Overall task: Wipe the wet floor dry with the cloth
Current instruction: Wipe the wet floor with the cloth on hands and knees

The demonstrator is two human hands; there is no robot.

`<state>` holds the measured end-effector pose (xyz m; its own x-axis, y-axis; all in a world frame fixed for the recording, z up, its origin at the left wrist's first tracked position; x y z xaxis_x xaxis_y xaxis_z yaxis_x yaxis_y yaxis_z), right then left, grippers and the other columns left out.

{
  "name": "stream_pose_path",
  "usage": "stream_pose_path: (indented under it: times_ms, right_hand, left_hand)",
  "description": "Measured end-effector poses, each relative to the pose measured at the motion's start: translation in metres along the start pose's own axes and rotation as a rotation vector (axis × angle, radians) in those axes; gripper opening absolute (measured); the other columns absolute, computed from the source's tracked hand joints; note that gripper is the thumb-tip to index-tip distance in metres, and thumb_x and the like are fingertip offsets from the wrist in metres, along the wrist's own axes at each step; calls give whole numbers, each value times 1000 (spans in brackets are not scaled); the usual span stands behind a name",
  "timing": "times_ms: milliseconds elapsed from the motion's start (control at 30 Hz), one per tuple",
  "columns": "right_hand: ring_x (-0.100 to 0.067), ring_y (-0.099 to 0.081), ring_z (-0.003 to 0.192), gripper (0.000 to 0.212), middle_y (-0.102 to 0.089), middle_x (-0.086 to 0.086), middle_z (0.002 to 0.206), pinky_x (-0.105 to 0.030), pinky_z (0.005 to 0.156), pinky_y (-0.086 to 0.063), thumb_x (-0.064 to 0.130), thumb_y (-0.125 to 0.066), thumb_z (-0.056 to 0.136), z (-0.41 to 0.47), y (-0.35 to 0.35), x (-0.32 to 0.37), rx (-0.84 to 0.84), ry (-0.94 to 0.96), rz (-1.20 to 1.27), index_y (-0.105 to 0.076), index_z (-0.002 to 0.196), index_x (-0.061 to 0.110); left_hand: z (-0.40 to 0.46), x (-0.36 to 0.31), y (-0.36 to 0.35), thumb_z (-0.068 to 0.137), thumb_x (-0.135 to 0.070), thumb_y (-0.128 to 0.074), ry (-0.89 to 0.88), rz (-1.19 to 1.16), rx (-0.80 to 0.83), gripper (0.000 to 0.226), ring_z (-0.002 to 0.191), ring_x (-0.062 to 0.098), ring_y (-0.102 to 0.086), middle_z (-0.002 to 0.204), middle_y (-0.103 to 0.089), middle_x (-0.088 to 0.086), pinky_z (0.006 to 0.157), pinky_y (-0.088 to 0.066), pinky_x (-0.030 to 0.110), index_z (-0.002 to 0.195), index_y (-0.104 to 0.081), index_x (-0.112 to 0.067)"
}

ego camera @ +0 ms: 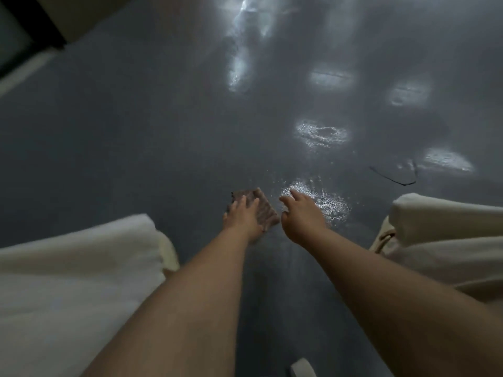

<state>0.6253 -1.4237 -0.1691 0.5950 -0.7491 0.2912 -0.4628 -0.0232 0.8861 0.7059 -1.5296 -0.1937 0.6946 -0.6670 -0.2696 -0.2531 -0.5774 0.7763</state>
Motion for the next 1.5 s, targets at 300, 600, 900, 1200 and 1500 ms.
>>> stream_pose_path:
  times_ms: [300,600,900,1200,1500]
  right_hand:
    - [-26,-14,144,47,-16,-8,158,-36,115,-16,18,-38,96,-9,-12,-2,5,-56,-76,-37,143,17]
    - [-23,-10,146,53,-11,-8,159,-31,115,-11,17,-38,97,61,-59,-5,141,118,-106,-25,148,12]
    - [-28,18,144,60,16,-1,158,-37,116,9,35,-29,100,126,-144,6,299,314,-136,0,152,28]
    - [-37,-46,129,54,-50,-7,140,-42,104,-38,50,-32,87,167,-144,-59,-13,145,-176,-54,132,30]
    - [-30,16,144,59,14,-1,159,-58,112,9,54,-20,98,181,-103,-136,-143,-545,14,0,150,36]
  left_hand:
    - [10,6,-13,93,-40,-52,16,-115,2,73,146,28,-3,159,-1,4,117,-13,43,152,-11,-25]
    - [58,15,-56,94,-19,-52,191,-164,14,74,145,28,-2,159,6,7,115,-17,39,152,-6,-19]
    - [97,39,-85,97,-14,-38,315,-282,-236,56,136,22,-31,151,-33,4,109,-26,30,150,-18,-14]
    - [111,29,-85,82,-43,-66,196,-22,-147,92,144,22,-7,159,1,0,115,-13,33,151,-7,-28]
    - [118,23,-80,69,-52,-76,296,62,-66,105,146,25,-2,159,5,1,118,-5,42,149,-11,-35]
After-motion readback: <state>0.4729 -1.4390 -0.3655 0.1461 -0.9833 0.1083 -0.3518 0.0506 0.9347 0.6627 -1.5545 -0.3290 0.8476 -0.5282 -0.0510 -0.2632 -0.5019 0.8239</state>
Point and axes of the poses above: each hand's wrist, its own z-axis towards the middle knuckle, its own y-axis out of the back of the hand, x = y × z, the point moved 1 cm from there along z, towards the middle knuckle
